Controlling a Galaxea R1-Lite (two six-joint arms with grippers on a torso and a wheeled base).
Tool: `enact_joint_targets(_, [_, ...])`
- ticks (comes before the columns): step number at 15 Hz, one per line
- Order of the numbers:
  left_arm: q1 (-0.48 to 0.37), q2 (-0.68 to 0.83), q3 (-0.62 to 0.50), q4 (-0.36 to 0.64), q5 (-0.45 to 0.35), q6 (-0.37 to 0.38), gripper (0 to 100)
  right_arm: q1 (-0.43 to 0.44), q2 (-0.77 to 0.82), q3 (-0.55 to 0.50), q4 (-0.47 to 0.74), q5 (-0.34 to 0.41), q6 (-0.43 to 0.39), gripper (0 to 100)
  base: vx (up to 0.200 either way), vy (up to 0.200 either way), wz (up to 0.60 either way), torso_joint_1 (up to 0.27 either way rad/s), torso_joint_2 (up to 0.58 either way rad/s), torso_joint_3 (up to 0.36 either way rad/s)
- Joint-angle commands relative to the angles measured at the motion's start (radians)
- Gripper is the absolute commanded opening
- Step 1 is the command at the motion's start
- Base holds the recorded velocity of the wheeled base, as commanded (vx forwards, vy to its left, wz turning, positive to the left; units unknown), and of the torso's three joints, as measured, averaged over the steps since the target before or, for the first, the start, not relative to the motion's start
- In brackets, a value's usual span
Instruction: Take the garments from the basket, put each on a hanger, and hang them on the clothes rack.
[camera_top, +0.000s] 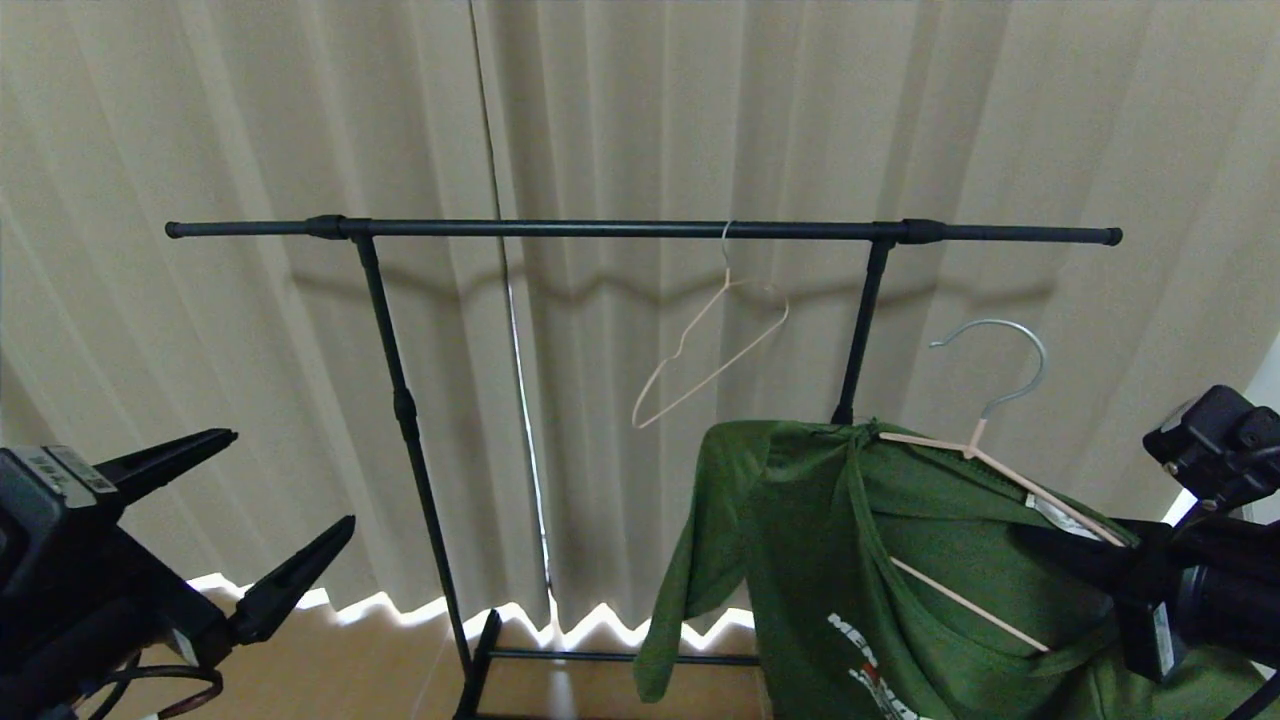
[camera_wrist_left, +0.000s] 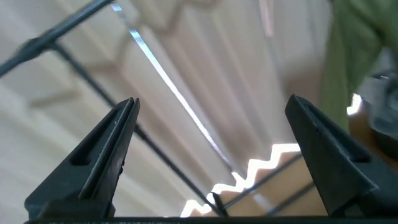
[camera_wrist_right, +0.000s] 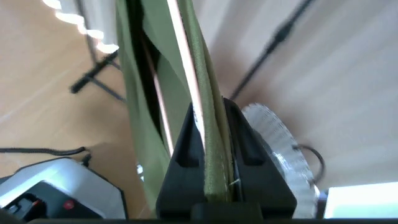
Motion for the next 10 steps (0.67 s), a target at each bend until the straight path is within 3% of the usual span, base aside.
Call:
enact_joint_targets(1, [0.040,-0.069,0.013,0.001,-0.001,-0.029,100,-0.008,0.010,-0.008,-0.001,0.001,0.000,0,0.000,0.000,0.00,0.000,0.00,0.000])
enact_joint_targets(10, [0.046,-0.072,0.022,0.002,-0.001,-0.085,100,-0.007,0.011,-0.015,-0.003,0.001,0.000,0,0.000,0.000,0.00,0.000,0.00,0.000])
